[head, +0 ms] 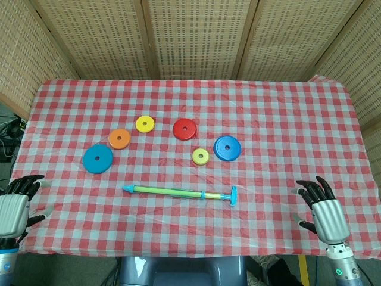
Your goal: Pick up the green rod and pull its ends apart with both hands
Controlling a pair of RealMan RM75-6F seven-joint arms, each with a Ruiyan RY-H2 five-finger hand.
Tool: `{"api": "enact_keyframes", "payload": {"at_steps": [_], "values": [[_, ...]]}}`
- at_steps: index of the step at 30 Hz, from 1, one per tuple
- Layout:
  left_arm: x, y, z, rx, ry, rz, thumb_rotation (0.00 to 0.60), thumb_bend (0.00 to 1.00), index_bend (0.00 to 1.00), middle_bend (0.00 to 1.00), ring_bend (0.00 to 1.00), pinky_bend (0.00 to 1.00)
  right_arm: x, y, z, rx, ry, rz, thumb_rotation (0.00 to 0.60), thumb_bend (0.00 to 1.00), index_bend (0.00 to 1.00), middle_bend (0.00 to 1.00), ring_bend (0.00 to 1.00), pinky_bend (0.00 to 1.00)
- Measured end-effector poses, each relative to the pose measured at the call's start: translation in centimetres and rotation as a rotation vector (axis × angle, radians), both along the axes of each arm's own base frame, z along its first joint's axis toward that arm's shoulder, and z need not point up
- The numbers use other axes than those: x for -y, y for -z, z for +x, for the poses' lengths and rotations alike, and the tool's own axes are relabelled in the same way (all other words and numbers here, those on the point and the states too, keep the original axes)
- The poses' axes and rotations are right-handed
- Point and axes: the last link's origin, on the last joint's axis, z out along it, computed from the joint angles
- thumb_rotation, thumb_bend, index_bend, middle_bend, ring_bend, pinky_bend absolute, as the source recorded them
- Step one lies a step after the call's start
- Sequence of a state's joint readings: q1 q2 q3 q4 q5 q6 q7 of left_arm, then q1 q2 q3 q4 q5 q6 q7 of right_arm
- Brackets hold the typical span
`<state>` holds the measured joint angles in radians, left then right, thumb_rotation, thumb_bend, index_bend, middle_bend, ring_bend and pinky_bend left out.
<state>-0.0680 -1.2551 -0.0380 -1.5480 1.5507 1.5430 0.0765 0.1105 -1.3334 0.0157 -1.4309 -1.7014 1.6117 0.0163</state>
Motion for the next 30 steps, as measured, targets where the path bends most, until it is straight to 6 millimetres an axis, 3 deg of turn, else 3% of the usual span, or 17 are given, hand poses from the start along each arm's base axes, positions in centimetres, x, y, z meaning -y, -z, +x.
{"api": "enact_keyframes", "payload": {"at_steps": [14, 20, 26, 29, 30], "values": [[0.2, -0.6, 0.2, 0.004, -0.029, -0.026, 0.6, 0.06, 0.0, 0.0, 0.0, 0.0, 0.5, 0.1, -0.1, 0.003, 0.054, 0.075, 0.6, 0.13, 0.0, 0.0, 0.0, 0.0], [-0.1, -0.6, -0.1, 0.003, -0.039, -0.011, 0.6, 0.06, 0.0, 0.0, 0.0, 0.0, 2.2, 0.4, 0.4, 0.013, 0.054, 0.076, 0.6, 0.13, 0.0, 0.0, 0.0, 0.0], [-0.5, -0.7, -0.2, -0.006, -0.055, 0.01, 0.6, 0.06, 0.0, 0.0, 0.0, 0.0, 5.4, 1.5, 2.6, 0.004, 0.031, 0.093, 0.6, 0.13, 0.04, 0.0, 0.0, 0.0], [-0.6, -0.8, -0.6, -0.008, -0.07, 0.011, 0.6, 0.06, 0.0, 0.0, 0.0, 0.0, 7.2, 2.3, 4.1, 0.014, 0.025, 0.09, 0.6, 0.12, 0.09, 0.12, 0.07, 0.07], [-0.7, -0.8, -0.7, -0.01, -0.077, 0.013, 0.6, 0.06, 0.0, 0.0, 0.0, 0.0, 7.9, 2.7, 4.8, 0.023, 0.026, 0.087, 0.6, 0.12, 0.11, 0.2, 0.15, 0.13]]}}
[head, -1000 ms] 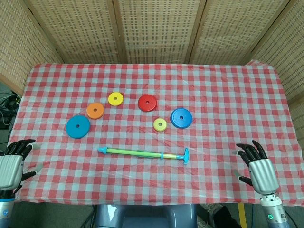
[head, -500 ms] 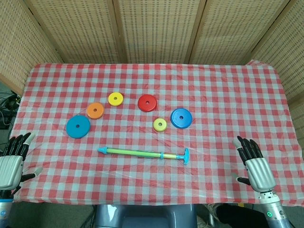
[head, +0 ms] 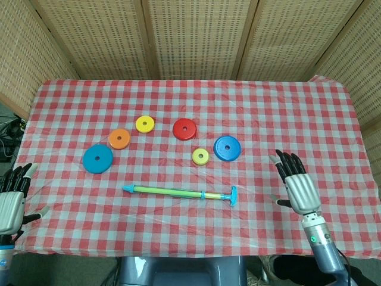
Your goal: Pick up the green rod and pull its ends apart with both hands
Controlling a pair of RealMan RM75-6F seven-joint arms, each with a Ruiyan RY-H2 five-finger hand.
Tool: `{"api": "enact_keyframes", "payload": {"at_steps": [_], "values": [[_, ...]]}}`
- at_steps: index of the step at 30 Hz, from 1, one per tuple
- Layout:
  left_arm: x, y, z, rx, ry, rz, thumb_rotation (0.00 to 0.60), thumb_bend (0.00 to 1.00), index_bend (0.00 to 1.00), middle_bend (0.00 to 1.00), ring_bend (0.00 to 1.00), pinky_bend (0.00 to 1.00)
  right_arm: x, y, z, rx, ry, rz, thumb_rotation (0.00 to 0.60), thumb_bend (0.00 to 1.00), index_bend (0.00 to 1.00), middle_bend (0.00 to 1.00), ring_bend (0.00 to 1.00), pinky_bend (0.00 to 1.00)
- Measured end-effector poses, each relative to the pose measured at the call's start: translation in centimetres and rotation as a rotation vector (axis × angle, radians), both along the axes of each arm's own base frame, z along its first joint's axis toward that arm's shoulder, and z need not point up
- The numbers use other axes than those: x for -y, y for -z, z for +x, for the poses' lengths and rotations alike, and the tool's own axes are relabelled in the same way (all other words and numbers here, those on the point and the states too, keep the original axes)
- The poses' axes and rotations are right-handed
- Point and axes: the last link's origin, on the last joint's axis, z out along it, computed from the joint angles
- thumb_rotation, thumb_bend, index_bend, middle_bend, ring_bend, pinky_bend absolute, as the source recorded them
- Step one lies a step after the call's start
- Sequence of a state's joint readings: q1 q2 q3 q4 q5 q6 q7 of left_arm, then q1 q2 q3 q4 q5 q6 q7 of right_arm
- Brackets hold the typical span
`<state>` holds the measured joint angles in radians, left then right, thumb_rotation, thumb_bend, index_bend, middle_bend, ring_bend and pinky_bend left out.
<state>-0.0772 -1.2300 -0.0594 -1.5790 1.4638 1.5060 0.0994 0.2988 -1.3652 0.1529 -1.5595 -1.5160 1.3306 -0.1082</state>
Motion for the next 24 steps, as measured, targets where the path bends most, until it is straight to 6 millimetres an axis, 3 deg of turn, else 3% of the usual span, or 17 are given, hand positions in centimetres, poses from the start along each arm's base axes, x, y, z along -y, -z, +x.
{"api": "enact_keyframes", "payload": {"at_steps": [5, 8, 14, 19, 24], "values": [[-0.6, -0.1, -0.8, 0.01, -0.036, 0.005, 0.6, 0.06, 0.0, 0.0, 0.0, 0.0, 2.1, 2.2, 2.5, 0.04, 0.01, 0.006, 0.6, 0.12, 0.23, 0.7, 0.65, 0.47], [-0.9, -0.2, -1.1, 0.012, -0.053, 0.014, 0.6, 0.06, 0.0, 0.0, 0.0, 0.0, 2.5, 3.4, 3.5, 0.04, 0.026, 0.007, 0.6, 0.13, 0.34, 0.89, 0.83, 0.64], [-1.4, 0.0, -1.6, 0.019, -0.077, 0.008, 0.6, 0.06, 0.0, 0.0, 0.0, 0.0, 3.1, 6.8, 5.9, 0.079, 0.112, 0.052, 0.6, 0.16, 0.4, 0.99, 0.93, 0.71], [-1.8, 0.1, -2.1, 0.025, -0.097, -0.004, 0.6, 0.06, 0.0, 0.0, 0.0, 0.0, 3.5, 10.0, 7.9, 0.08, 0.145, 0.129, 0.6, 0.22, 0.45, 1.0, 0.95, 0.71], [-2.0, 0.2, -2.0, 0.028, -0.098, -0.013, 0.6, 0.06, 0.0, 0.0, 0.0, 0.0, 3.6, 12.2, 8.5, 0.063, 0.179, 0.174, 0.6, 0.28, 0.5, 1.0, 0.95, 0.71]]}}
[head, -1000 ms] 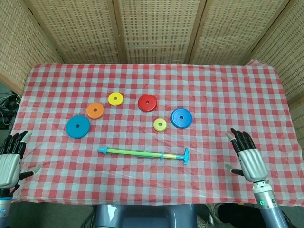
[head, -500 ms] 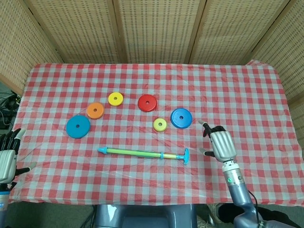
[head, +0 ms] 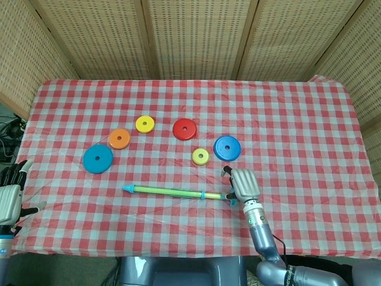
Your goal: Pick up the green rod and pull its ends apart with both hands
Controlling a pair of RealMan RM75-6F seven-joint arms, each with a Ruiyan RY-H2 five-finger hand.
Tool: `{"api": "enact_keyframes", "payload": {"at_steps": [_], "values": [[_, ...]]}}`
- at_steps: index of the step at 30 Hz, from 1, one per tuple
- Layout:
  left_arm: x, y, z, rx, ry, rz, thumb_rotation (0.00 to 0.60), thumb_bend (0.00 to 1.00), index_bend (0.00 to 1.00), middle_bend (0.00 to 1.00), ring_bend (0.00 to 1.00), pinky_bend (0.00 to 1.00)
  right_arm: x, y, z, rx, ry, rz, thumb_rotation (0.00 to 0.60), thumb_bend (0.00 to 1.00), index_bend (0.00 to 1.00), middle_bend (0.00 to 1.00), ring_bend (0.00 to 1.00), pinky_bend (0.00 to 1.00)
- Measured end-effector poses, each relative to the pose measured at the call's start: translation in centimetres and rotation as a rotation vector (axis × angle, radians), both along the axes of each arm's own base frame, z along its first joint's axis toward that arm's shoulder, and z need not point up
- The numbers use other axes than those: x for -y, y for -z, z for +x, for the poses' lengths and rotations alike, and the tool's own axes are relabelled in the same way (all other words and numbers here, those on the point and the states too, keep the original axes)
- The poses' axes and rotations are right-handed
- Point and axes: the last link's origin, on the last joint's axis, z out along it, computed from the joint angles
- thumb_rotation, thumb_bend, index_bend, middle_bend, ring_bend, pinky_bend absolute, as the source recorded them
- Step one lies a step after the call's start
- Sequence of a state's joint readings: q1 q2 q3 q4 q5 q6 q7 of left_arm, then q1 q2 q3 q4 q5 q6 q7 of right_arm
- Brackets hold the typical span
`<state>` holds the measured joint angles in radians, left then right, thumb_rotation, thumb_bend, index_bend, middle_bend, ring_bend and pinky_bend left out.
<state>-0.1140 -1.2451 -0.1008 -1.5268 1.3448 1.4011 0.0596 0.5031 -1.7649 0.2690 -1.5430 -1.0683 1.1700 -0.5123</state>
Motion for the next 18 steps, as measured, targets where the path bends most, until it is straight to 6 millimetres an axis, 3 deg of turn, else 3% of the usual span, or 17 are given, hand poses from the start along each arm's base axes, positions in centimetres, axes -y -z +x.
{"api": "enact_keyframes", "payload": {"at_steps": [6, 18], "values": [[-0.1, -0.1, -0.2, 0.007, -0.007, 0.002, 0.6, 0.06, 0.0, 0.0, 0.0, 0.0, 0.0, 1.7, 0.3, -0.007, 0.009, 0.033, 0.6, 0.37, 0.52, 1.0, 0.95, 0.71], [0.0, -0.3, -0.1, 0.016, 0.0, 0.004, 0.6, 0.06, 0.0, 0.0, 0.0, 0.0, -1.0, 1.5, 1.2, -0.018, 0.003, 0.033, 0.6, 0.38, 0.52, 1.0, 0.96, 0.71]]}}
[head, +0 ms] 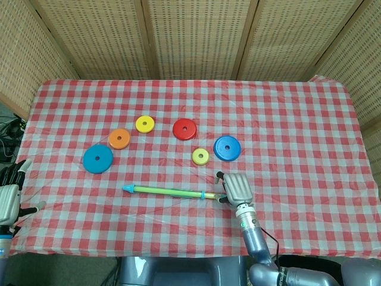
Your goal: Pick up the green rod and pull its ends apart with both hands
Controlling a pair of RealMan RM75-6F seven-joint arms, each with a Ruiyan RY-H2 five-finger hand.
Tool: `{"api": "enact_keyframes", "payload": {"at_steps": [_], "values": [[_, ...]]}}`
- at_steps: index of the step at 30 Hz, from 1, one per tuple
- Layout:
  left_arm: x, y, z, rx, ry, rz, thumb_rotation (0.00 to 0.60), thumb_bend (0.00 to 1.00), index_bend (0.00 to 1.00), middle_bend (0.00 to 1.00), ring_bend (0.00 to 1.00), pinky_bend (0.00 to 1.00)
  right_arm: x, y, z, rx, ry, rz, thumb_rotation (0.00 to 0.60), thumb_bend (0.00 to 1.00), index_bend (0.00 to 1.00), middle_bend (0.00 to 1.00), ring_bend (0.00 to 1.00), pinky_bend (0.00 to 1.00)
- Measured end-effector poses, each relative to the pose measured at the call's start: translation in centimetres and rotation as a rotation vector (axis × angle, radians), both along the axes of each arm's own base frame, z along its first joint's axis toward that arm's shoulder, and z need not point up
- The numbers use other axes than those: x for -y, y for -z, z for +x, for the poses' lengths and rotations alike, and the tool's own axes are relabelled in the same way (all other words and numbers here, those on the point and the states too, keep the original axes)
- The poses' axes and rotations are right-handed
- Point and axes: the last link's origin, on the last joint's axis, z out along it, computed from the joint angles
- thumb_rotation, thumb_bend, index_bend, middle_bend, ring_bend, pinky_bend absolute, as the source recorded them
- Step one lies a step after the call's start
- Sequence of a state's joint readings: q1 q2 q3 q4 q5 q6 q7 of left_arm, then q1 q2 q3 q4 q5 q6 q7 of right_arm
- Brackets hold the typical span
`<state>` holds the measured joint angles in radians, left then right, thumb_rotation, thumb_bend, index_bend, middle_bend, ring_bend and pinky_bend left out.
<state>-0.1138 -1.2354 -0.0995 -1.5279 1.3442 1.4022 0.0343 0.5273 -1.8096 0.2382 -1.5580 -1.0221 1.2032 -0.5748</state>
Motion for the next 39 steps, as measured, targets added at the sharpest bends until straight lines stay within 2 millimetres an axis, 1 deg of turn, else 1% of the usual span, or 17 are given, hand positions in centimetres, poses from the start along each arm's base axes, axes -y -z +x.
{"api": "enact_keyframes", "payload": {"at_steps": [6, 11, 21, 30, 39], "values": [[0.1, -0.3, 0.3, 0.008, 0.019, 0.015, 0.6, 0.06, 0.0, 0.0, 0.0, 0.0, -0.4, 0.0, -0.3, -0.014, 0.015, 0.024, 0.6, 0.39, 0.52, 1.0, 0.96, 0.71], [0.2, -0.3, 0.3, 0.01, 0.021, 0.012, 0.6, 0.06, 0.0, 0.0, 0.0, 0.0, -0.5, 0.3, -0.7, -0.032, 0.029, 0.042, 0.6, 0.42, 0.52, 1.0, 0.96, 0.71], [0.1, -0.2, 0.2, 0.005, 0.013, 0.006, 0.6, 0.06, 0.0, 0.0, 0.0, 0.0, -0.3, 0.8, -1.7, -0.068, 0.061, 0.079, 0.6, 0.44, 0.52, 1.0, 0.96, 0.71], [0.0, 0.1, 0.2, 0.004, 0.012, -0.008, 0.6, 0.06, 0.0, 0.0, 0.0, 0.0, 0.0, 1.2, -2.4, -0.075, 0.083, 0.093, 0.6, 0.48, 0.53, 1.0, 0.96, 0.71], [0.0, 0.2, 0.1, 0.007, 0.008, -0.012, 0.6, 0.07, 0.0, 0.0, 0.0, 0.0, 0.2, 1.3, -2.6, -0.069, 0.091, 0.092, 0.6, 0.51, 0.69, 1.0, 0.97, 0.71]]}}
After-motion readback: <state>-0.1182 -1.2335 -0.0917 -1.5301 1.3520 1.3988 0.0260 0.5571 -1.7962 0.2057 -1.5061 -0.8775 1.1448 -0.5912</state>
